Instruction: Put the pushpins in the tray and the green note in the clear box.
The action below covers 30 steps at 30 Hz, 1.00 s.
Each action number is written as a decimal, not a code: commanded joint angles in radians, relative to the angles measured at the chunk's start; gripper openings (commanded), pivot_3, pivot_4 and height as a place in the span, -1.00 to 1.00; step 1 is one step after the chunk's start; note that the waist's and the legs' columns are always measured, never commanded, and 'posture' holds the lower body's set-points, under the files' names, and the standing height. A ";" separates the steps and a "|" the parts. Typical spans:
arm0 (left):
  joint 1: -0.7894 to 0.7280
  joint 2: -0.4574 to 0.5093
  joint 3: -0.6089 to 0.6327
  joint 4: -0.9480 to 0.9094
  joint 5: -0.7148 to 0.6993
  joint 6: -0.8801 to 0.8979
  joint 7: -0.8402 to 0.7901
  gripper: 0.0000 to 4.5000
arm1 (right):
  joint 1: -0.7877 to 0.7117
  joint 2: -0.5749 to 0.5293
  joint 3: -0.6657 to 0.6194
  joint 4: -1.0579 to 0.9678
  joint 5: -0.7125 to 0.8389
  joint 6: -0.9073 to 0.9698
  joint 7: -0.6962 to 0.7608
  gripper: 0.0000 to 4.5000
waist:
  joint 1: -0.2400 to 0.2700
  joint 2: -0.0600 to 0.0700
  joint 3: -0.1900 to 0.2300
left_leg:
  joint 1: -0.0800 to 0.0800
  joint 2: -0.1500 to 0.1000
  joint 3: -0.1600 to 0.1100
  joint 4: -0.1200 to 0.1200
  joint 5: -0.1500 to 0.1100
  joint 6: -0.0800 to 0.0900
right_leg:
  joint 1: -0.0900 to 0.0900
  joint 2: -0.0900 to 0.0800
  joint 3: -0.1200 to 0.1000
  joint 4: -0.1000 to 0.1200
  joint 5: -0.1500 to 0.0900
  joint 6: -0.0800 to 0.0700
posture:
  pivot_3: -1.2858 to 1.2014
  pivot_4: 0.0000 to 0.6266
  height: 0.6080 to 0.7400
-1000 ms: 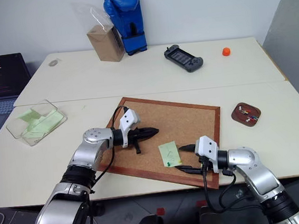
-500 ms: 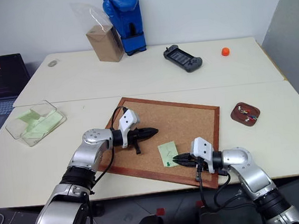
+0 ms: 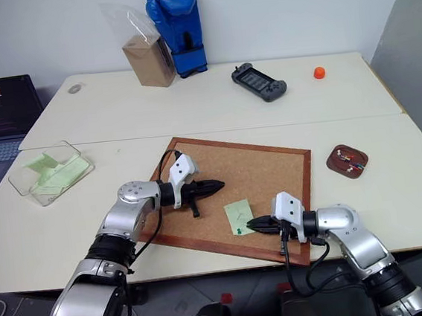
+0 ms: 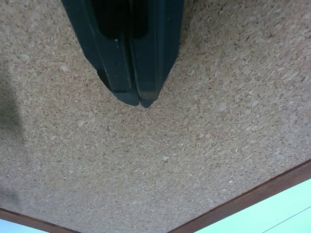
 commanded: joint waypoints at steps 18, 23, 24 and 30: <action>0.022 0.003 -0.027 0.035 0.032 0.009 -0.005 -1.00 | -0.135 0.003 -0.438 -0.025 0.175 0.319 -0.418 -0.97 | 0.001 0.000 0.000 | 0.001 0.000 -0.001 0.000 0.000 0.000 | 0.000 0.000 0.001 0.000 0.000 0.000 | 0.03 -0.52 1.00; 0.020 0.001 -0.027 0.043 0.034 0.007 -0.006 -1.00 | -0.215 -0.017 -0.516 0.161 0.067 0.310 -0.610 -0.97 | 0.001 0.000 0.000 | 0.000 0.000 0.000 -0.001 0.000 0.000 | 0.000 0.000 0.000 0.000 0.000 0.000 | 0.03 -0.52 1.00; 0.015 -0.001 -0.028 0.049 0.036 0.005 -0.006 -1.00 | -0.231 -0.024 -0.523 0.204 0.051 0.301 -0.630 -0.97 | 0.000 0.000 0.000 | 0.000 0.000 0.001 -0.001 0.000 0.000 | 0.000 0.000 0.000 0.000 0.000 0.000 | 0.03 -0.52 1.00; -0.002 -0.007 -0.027 0.072 0.040 -0.006 0.000 -1.00 | -0.275 -0.024 -0.548 0.315 0.059 0.349 -0.670 -0.97 | -0.001 0.001 -0.001 | 0.001 0.000 0.003 -0.001 0.000 0.000 | 0.000 0.000 0.002 0.001 0.000 0.000 | 0.03 -0.52 1.00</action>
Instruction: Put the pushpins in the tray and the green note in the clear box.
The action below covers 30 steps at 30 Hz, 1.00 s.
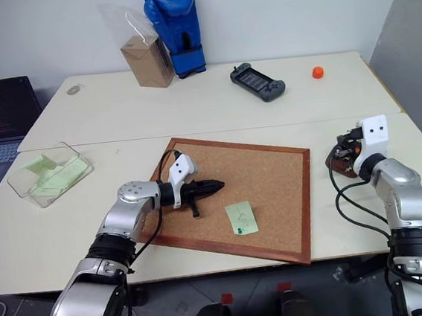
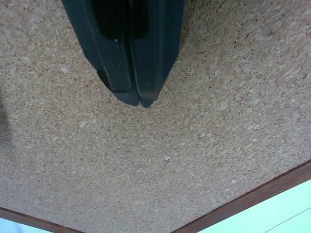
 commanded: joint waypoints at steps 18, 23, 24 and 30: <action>0.009 0.002 -0.022 0.046 0.040 -0.001 0.012 -1.00 | -0.031 -0.005 -0.057 0.049 0.019 0.075 -0.025 0.05 | 0.000 0.000 0.000 | 0.000 0.000 0.000 0.000 0.000 0.000 | 0.000 0.000 0.000 0.000 0.000 0.000 | 0.03 -0.52 1.00; 0.001 -0.002 -0.023 0.054 0.040 -0.001 0.012 -1.00 | -0.021 -0.020 -0.031 0.014 0.002 0.014 0.017 0.29 | 0.000 0.000 0.000 | 0.000 0.000 0.000 0.000 0.000 0.000 | 0.000 0.000 0.000 0.000 0.000 0.000 | 0.03 -0.52 1.00; 0.001 -0.002 -0.023 0.055 0.040 -0.002 0.011 -1.00 | -0.006 -0.023 -0.013 -0.022 0.011 -0.014 0.067 0.29 | 0.000 0.000 0.000 | 0.000 0.000 0.000 0.000 0.000 0.000 | 0.000 0.000 0.000 0.000 0.000 0.000 | 0.03 -0.52 1.00; -0.004 -0.001 -0.023 0.065 0.042 -0.007 0.007 -1.00 | 0.149 -0.059 0.124 -0.307 0.074 -0.115 0.375 0.29 | -0.001 0.000 0.000 | 0.000 0.000 -0.001 0.000 0.000 0.000 | 0.000 0.001 -0.001 0.000 0.000 0.000 | 0.03 -0.52 1.00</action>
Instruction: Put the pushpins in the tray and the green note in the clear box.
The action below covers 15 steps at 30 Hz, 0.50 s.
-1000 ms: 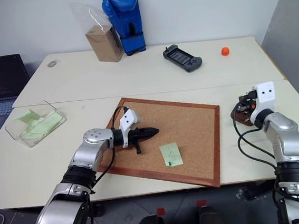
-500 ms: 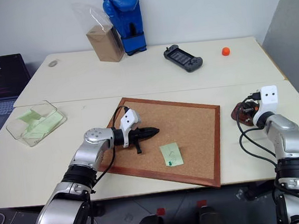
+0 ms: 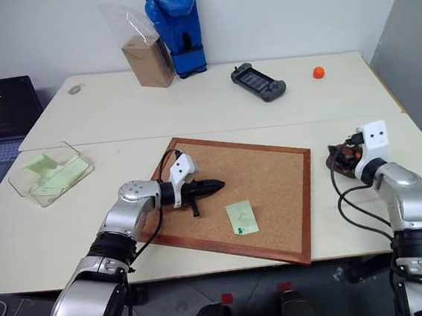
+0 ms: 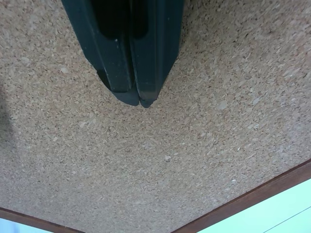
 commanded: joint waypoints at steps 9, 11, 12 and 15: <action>0.007 0.003 -0.027 0.047 0.044 0.003 0.009 -1.00 | 0.246 -0.061 0.273 -0.445 0.049 -0.160 0.388 0.29 | 0.001 -0.001 0.001 | 0.000 0.000 -0.001 0.001 0.000 0.000 | 0.001 0.000 -0.001 -0.001 -0.001 0.002 | 0.03 -0.52 1.00; 0.007 0.002 -0.027 0.048 0.045 0.002 0.008 -1.00 | 0.235 -0.044 0.317 -0.438 0.037 -0.181 0.406 0.29 | 0.001 -0.001 0.000 | 0.000 0.000 -0.001 0.001 0.000 0.000 | 0.001 0.000 -0.001 -0.001 -0.001 0.002 | 0.03 -0.52 1.00; 0.006 0.002 -0.028 0.048 0.045 0.001 0.008 -1.00 | 0.228 -0.035 0.334 -0.434 0.034 -0.185 0.411 0.29 | 0.001 -0.001 0.000 | 0.001 0.000 -0.001 0.001 0.000 0.000 | 0.001 0.000 -0.001 -0.001 -0.001 0.002 | 0.03 -0.52 1.00; 0.007 0.003 -0.029 0.045 0.045 0.001 0.006 -1.00 | 0.196 -0.002 0.387 -0.405 0.021 -0.201 0.424 0.29 | 0.001 -0.001 0.001 | 0.000 0.000 -0.002 0.001 0.000 0.000 | 0.001 0.000 -0.001 -0.001 -0.001 0.002 | 0.03 -0.52 1.00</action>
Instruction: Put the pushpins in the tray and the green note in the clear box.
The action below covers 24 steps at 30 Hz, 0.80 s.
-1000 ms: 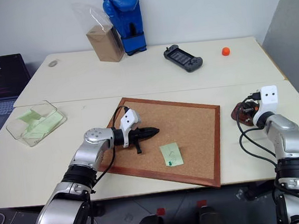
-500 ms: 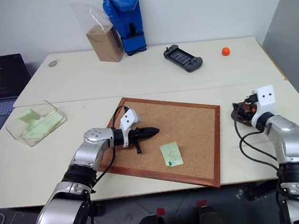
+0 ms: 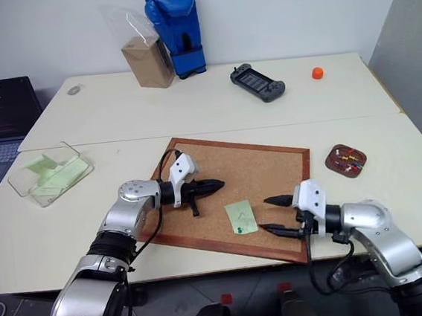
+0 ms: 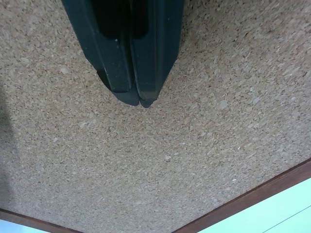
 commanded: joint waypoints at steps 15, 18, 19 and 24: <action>0.062 0.034 -0.022 -0.050 0.033 0.055 0.003 -1.00 | -0.153 0.183 0.152 0.262 -0.085 -0.115 0.045 0.29 | -0.001 0.000 0.000 | 0.000 0.000 -0.001 0.000 0.000 0.000 | -0.001 0.000 0.000 0.000 0.001 -0.001 | 0.03 -0.52 1.00; 0.072 0.041 -0.021 -0.068 0.031 0.067 0.003 -1.00 | -0.157 0.193 0.152 0.293 -0.099 -0.135 0.049 0.29 | -0.002 0.000 0.000 | 0.000 0.000 -0.001 -0.001 0.000 0.000 | -0.001 0.001 0.000 0.000 0.001 -0.001 | 0.03 -0.52 1.00; 0.073 0.042 -0.021 -0.072 0.031 0.069 0.003 -1.00 | -0.158 0.196 0.151 0.298 -0.100 -0.137 0.050 0.29 | -0.002 0.000 0.000 | 0.000 0.000 -0.001 0.000 0.000 0.000 | -0.001 0.001 0.000 0.000 0.001 -0.001 | 0.03 -0.52 1.00; 0.078 0.044 -0.022 -0.086 0.031 0.081 0.004 -1.00 | -0.161 0.214 0.150 0.327 -0.106 -0.143 0.043 0.21 | -0.005 0.000 0.000 | 0.000 0.000 -0.002 -0.001 0.000 0.000 | -0.002 0.001 0.000 0.000 0.001 -0.002 | 0.03 -0.52 1.00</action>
